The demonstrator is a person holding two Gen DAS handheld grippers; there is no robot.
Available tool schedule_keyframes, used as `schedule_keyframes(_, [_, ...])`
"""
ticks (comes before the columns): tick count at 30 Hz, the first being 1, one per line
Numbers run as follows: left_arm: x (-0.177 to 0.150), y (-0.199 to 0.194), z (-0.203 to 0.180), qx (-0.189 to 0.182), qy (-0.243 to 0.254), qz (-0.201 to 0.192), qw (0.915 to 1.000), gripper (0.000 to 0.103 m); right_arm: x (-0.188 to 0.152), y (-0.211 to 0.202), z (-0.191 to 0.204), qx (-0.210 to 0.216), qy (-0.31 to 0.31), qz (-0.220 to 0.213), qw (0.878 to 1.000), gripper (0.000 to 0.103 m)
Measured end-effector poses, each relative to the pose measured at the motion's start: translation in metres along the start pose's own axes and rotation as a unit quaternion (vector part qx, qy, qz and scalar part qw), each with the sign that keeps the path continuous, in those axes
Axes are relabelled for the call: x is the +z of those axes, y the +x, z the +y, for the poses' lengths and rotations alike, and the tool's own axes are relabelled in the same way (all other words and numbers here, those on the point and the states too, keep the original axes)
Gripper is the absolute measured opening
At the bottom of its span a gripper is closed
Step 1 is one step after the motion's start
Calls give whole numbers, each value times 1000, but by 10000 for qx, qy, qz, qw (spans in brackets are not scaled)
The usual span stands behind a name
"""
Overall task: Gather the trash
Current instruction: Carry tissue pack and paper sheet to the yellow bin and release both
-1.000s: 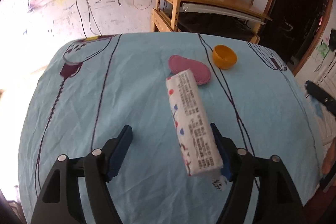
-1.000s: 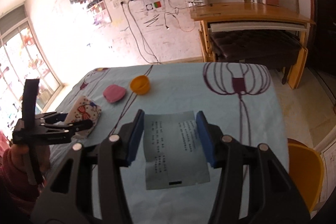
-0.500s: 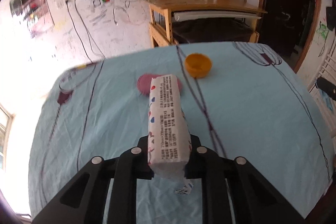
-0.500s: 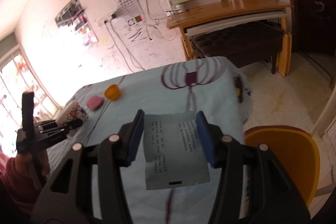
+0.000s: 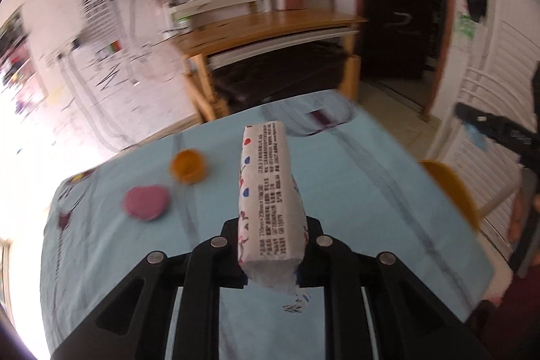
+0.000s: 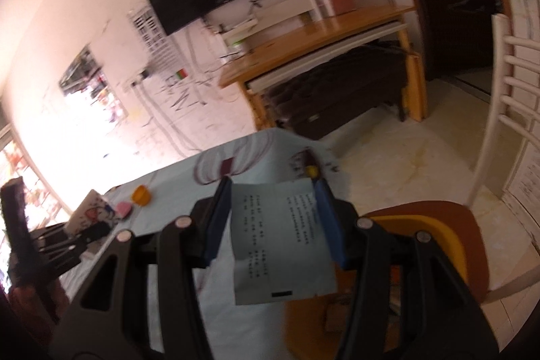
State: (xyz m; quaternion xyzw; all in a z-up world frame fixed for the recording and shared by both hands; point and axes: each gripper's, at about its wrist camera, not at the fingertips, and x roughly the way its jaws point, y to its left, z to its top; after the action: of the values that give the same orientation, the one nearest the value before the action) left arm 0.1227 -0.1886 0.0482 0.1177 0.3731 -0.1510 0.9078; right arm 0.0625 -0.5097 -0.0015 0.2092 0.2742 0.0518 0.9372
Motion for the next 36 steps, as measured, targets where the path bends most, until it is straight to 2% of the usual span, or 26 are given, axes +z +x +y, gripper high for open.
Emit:
schedule_keyframes(9, [28,10,-97,-648,699,49,9954,13,-7,6,-60,-492,599,65,9970,49])
schedule_keyframes(16, [42,28,-142,-937,790,266,9921,13,-13,19,-80,-840,747,238,9934,52])
schedule_keyframes(20, [46,43,-161,-963,804,405,9913,13,-14,18,-90,-935,869,231,9916,54])
schedule_keyframes(24, [48,62,-180,-1060,788,536,9898,13,-12,9,-102,-989,1043,83,9896,55])
schedule_keyframes(28, [50,81,-194,-1583,578,828,9822,14,-9,-4,-112,-944,1240,-88,9877,60])
schedule_keyframes(31, [46,87,-204,-1620,671,791,9813,14,-7,-9,-117,-754,1390,-183,9872,65])
schedule_keyframes(36, [41,88,-208,-1598,778,800,9808,16,-5,-7,-112,-654,1352,-167,9885,66])
